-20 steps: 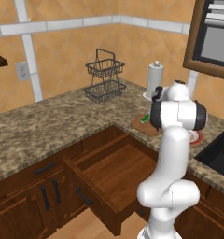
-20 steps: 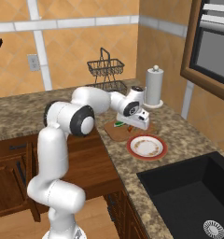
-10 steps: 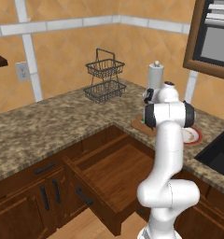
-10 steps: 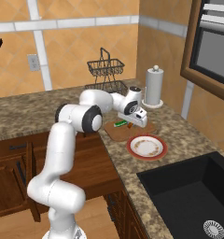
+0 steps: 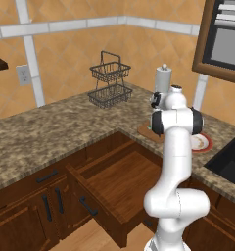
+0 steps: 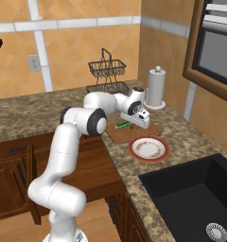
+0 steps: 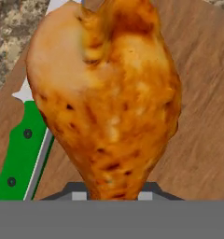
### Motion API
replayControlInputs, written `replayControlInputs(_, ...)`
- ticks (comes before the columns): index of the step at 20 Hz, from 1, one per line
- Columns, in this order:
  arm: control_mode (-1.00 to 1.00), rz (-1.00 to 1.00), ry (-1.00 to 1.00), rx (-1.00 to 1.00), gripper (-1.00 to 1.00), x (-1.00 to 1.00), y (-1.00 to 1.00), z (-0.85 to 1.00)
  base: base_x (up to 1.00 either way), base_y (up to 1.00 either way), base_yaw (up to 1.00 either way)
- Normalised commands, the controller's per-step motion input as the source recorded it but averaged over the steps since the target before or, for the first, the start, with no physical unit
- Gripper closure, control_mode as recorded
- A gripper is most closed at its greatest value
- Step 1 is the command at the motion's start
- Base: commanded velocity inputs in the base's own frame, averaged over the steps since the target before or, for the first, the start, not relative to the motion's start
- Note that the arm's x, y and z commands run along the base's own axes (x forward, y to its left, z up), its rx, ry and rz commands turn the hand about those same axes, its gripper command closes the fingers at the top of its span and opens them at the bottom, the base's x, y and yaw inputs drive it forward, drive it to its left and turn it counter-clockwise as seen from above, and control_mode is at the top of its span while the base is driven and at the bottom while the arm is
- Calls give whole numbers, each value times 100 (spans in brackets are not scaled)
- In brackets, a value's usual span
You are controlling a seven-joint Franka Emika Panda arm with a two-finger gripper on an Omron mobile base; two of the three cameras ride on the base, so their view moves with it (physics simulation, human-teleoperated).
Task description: Pick up the knife from the drawer and place it on the cutting board. Then place the meat from the plate to the cutting board.
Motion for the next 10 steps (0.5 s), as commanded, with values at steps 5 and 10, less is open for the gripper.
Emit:
replayControlInputs(5,-100,-6,0,0,-100,-9,6,-8,0,0,0)
replayControlInputs(10,-100,-4,-8,-10,-100,-31,46,16,0,0,0)
